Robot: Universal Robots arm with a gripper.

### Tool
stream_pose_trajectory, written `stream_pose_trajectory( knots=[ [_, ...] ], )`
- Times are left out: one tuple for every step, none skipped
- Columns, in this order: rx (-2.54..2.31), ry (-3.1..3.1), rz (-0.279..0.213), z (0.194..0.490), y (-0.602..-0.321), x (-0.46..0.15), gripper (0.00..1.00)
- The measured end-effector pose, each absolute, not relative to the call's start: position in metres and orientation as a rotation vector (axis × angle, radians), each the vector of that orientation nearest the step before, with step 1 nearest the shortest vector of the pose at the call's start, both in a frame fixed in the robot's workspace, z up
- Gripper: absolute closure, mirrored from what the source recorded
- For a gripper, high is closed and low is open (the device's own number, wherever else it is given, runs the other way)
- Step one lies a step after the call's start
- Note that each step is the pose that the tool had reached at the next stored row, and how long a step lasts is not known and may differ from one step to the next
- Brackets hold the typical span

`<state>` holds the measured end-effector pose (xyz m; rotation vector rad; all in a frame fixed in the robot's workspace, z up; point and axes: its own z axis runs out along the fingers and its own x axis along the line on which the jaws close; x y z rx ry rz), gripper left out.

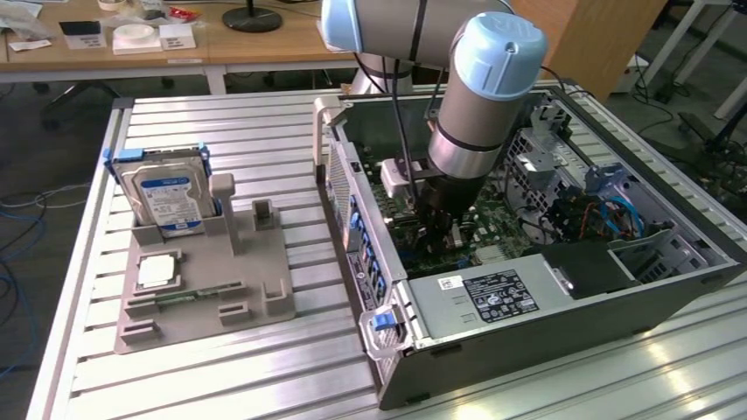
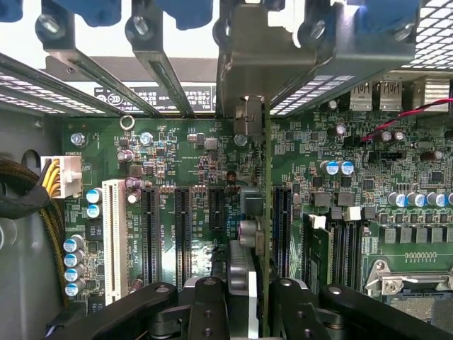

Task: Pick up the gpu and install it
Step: 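Insert the gpu into the slot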

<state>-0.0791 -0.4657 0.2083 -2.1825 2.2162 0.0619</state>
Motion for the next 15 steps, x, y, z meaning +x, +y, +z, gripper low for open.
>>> stream_pose_trajectory(
  knots=[
    [-2.183,2.216,0.062,0.208,-0.466,-0.079,0.72],
    [-2.183,2.216,0.062,0.208,-0.466,-0.079,0.72],
    [-2.183,2.216,0.062,0.208,-0.466,-0.079,0.72],
    [-2.182,2.216,0.062,0.208,-0.466,-0.079,0.72],
    [-2.18,2.214,0.065,0.207,-0.465,-0.079,0.71],
    [-2.18,2.215,0.064,0.207,-0.465,-0.079,0.71],
    [-2.181,2.216,0.063,0.208,-0.465,-0.079,0.65],
    [-2.182,2.216,0.062,0.208,-0.466,-0.079,0.65],
    [-2.182,2.216,0.062,0.208,-0.466,-0.079,0.65],
    [-2.182,2.216,0.062,0.208,-0.466,-0.079,0.65],
    [-2.183,2.216,0.062,0.209,-0.466,-0.079,0.65],
    [-2.183,2.216,0.062,0.211,-0.466,-0.079,0.65],
    [-2.182,2.216,0.061,0.212,-0.466,-0.079,0.65],
    [-2.182,2.216,0.061,0.214,-0.466,-0.079,0.65],
    [-2.182,2.215,0.06,0.217,-0.466,-0.079,0.65]
  ],
)
